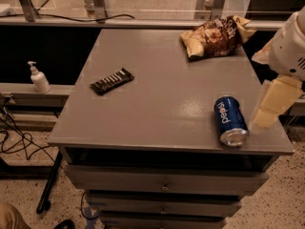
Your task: Move pepsi can near rxbar chocolate
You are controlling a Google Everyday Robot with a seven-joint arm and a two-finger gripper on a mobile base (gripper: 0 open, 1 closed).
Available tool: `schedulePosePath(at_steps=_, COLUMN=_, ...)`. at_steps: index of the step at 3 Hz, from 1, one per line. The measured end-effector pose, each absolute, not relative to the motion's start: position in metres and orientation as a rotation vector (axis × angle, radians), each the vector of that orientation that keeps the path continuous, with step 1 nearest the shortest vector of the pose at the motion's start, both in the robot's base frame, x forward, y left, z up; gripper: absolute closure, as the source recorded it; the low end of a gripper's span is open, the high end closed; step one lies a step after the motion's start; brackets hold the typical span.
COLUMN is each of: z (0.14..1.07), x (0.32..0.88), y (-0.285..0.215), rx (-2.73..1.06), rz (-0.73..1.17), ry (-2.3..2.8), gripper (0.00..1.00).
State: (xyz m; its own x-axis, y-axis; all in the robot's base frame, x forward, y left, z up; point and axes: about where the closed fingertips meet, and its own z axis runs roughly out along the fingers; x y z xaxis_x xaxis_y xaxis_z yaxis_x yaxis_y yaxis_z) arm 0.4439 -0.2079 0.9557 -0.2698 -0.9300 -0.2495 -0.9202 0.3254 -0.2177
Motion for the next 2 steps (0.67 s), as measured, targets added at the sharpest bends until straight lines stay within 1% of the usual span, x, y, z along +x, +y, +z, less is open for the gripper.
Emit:
schedulePosePath(at_steps=1, z=0.928, x=0.451, y=-0.196, rx=-1.521, rz=-0.041, ry=2.349, gripper=0.0)
schedulePosePath(at_steps=2, z=0.903, x=0.462, y=-0.188, rx=-1.359, rz=-0.107, ry=2.429, gripper=0.0)
